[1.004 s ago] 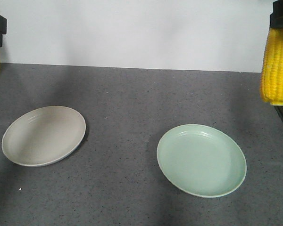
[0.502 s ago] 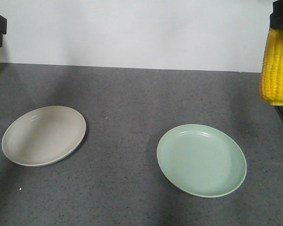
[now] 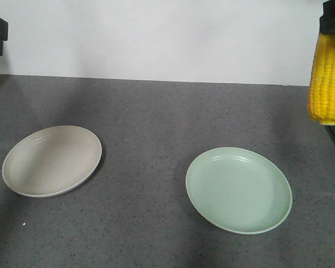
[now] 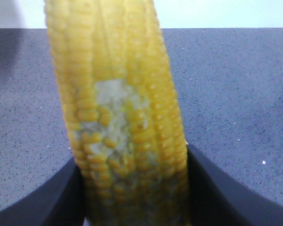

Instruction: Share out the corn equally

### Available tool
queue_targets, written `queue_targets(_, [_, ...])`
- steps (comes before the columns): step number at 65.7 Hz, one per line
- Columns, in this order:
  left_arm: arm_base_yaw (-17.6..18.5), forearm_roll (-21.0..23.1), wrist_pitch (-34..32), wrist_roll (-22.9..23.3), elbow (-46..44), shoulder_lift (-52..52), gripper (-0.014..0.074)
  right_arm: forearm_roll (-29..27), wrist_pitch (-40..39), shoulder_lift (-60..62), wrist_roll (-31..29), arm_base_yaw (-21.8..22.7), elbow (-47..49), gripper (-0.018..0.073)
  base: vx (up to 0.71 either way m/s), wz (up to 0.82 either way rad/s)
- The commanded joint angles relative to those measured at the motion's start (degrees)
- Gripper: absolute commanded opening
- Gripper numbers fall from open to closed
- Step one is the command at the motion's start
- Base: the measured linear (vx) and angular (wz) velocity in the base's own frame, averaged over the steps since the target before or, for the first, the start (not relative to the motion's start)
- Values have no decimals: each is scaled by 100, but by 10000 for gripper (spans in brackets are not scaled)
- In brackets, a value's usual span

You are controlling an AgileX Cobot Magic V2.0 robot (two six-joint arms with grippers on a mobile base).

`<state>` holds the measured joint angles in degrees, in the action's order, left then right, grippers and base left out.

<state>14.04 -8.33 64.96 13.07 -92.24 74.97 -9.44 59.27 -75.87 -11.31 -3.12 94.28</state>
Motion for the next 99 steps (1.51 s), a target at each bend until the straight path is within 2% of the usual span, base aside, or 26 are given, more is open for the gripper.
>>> queue_targets(1, [0, -42, -336, 41, -194, -152, 4, -34, -368, 154, -10, 28, 155, 120, 0, 0])
queue_targets(38, [0, -42, -336, 41, -194, -152, 4, -141, -350, 154, -10, 28, 155, 120, 0, 0])
queue_targets(62, [0, -42, -342, 41, -194, -152, 4, -691, 756, -473, -289, 23, 155, 120, 0, 0])
queue_targets(70, [0, -42, -342, 41, -194, -152, 4, -952, 913, -826, -335, -117, 155, 120, 0, 0])
queue_targets(99, [0, -37, -342, 41, -194, -152, 4, -891, 1292, -1954, -319, -745, 155, 120, 0, 0])
